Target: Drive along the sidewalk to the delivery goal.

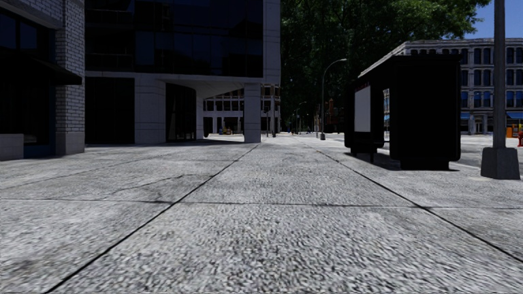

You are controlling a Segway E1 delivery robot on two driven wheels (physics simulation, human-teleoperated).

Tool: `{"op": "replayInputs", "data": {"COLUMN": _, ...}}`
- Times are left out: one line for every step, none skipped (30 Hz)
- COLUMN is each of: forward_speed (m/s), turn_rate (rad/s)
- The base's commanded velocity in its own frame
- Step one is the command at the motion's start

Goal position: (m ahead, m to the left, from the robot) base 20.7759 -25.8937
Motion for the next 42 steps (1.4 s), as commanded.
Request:
{"op": "replayInputs", "data": {"forward_speed": 2.0, "turn_rate": 0.0}}
{"op": "replayInputs", "data": {"forward_speed": 2.0, "turn_rate": 0.0}}
{"op": "replayInputs", "data": {"forward_speed": 2.0, "turn_rate": 0.0}}
{"op": "replayInputs", "data": {"forward_speed": 2.0, "turn_rate": 0.0}}
{"op": "replayInputs", "data": {"forward_speed": 2.0, "turn_rate": 0.0}}
{"op": "replayInputs", "data": {"forward_speed": 2.0, "turn_rate": 0.0}}
{"op": "replayInputs", "data": {"forward_speed": 2.0, "turn_rate": 0.0}}
{"op": "replayInputs", "data": {"forward_speed": 2.0, "turn_rate": 0.0}}
{"op": "replayInputs", "data": {"forward_speed": 2.0, "turn_rate": 0.0}}
{"op": "replayInputs", "data": {"forward_speed": 2.0, "turn_rate": 0.0}}
{"op": "replayInputs", "data": {"forward_speed": 2.0, "turn_rate": 0.0}}
{"op": "replayInputs", "data": {"forward_speed": 2.0, "turn_rate": 0.0}}
{"op": "replayInputs", "data": {"forward_speed": 2.0, "turn_rate": 0.0}}
{"op": "replayInputs", "data": {"forward_speed": 2.0, "turn_rate": 0.0}}
{"op": "replayInputs", "data": {"forward_speed": 2.0, "turn_rate": 0.0}}
{"op": "replayInputs", "data": {"forward_speed": 2.0, "turn_rate": 0.0}}
{"op": "replayInputs", "data": {"forward_speed": 2.0, "turn_rate": 0.0}}
{"op": "replayInputs", "data": {"forward_speed": 2.0, "turn_rate": 0.0}}
{"op": "replayInputs", "data": {"forward_speed": 2.0, "turn_rate": 0.0}}
{"op": "replayInputs", "data": {"forward_speed": 2.0, "turn_rate": 0.0}}
{"op": "replayInputs", "data": {"forward_speed": 2.0, "turn_rate": 0.0}}
{"op": "replayInputs", "data": {"forward_speed": 2.0, "turn_rate": 0.0}}
{"op": "replayInputs", "data": {"forward_speed": 2.0, "turn_rate": 0.0}}
{"op": "replayInputs", "data": {"forward_speed": 2.0, "turn_rate": 0.0}}
{"op": "replayInputs", "data": {"forward_speed": 2.0, "turn_rate": 0.0}}
{"op": "replayInputs", "data": {"forward_speed": 2.0, "turn_rate": 0.0}}
{"op": "replayInputs", "data": {"forward_speed": 2.0, "turn_rate": 0.0}}
{"op": "replayInputs", "data": {"forward_speed": 2.0, "turn_rate": 0.0}}
{"op": "replayInputs", "data": {"forward_speed": 2.0, "turn_rate": 0.0}}
{"op": "replayInputs", "data": {"forward_speed": 2.0, "turn_rate": 0.0}}
{"op": "replayInputs", "data": {"forward_speed": 2.0, "turn_rate": 0.0}}
{"op": "replayInputs", "data": {"forward_speed": 2.0, "turn_rate": 0.0}}
{"op": "replayInputs", "data": {"forward_speed": 2.0, "turn_rate": 0.0}}
{"op": "replayInputs", "data": {"forward_speed": 2.0, "turn_rate": 0.0}}
{"op": "replayInputs", "data": {"forward_speed": 2.0, "turn_rate": 0.0}}
{"op": "replayInputs", "data": {"forward_speed": 2.0, "turn_rate": 0.0}}
{"op": "replayInputs", "data": {"forward_speed": 2.0, "turn_rate": 0.0}}
{"op": "replayInputs", "data": {"forward_speed": 2.0, "turn_rate": 0.0}}
{"op": "replayInputs", "data": {"forward_speed": 2.0, "turn_rate": 0.0}}
{"op": "replayInputs", "data": {"forward_speed": 2.0, "turn_rate": 0.0}}
{"op": "replayInputs", "data": {"forward_speed": 2.0, "turn_rate": 0.0}}
{"op": "replayInputs", "data": {"forward_speed": 2.0, "turn_rate": 0.0}}
